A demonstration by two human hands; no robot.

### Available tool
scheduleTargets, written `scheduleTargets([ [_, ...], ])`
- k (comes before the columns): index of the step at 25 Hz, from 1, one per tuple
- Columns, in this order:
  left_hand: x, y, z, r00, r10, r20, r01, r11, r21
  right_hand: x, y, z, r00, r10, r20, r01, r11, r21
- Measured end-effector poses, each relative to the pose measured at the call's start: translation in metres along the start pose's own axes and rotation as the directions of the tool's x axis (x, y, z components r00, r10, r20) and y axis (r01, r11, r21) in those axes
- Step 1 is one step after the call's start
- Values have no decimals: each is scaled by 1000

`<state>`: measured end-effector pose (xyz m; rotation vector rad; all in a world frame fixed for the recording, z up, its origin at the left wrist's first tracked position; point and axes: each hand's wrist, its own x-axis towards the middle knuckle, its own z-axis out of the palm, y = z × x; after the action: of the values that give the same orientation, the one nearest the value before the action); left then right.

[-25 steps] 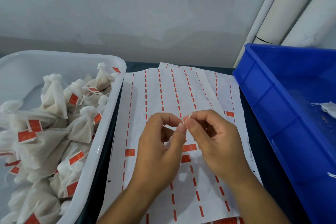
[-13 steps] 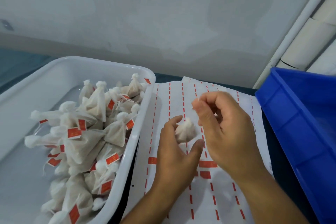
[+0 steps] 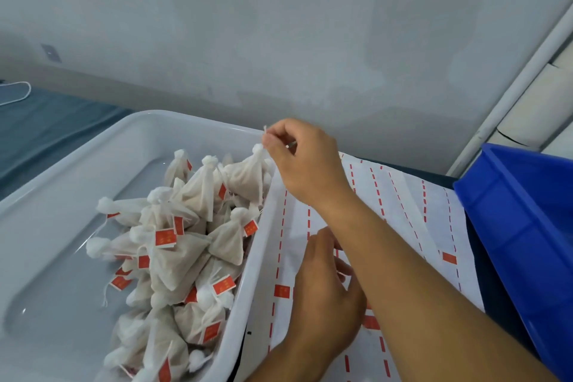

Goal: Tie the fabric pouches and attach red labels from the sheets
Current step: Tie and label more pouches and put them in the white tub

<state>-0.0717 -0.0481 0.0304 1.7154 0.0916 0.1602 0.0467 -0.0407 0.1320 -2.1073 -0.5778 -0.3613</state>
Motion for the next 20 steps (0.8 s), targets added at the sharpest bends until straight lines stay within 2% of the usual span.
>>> scheduleTargets([
  [4,2,-2,0,1000,22,-15,-22,1000,5,-4,12,-6,997,57,57,-52,995,-84],
  [6,2,-2,0,1000,10,-25,-9,999,48,-3,18,-23,994,107,24,-102,984,-144],
  [9,3,-4,-1,998,-44,-35,50,976,210,4,30,-78,973,170,-159,-198,964,-179],
  [11,3,-5,-2,997,-67,-45,78,944,321,6,42,-128,928,199,-315,-256,955,-153],
  [13,4,-7,-2,997,-43,-63,66,905,421,1,61,-180,884,226,-408,-319,932,-174],
  [16,4,-10,-2,998,-5,-59,35,861,508,-22,105,-249,827,312,-467,-478,828,-293],
  [20,4,-11,0,999,-44,-27,52,823,565,-68,167,-313,713,545,-441,-700,576,-421],
])
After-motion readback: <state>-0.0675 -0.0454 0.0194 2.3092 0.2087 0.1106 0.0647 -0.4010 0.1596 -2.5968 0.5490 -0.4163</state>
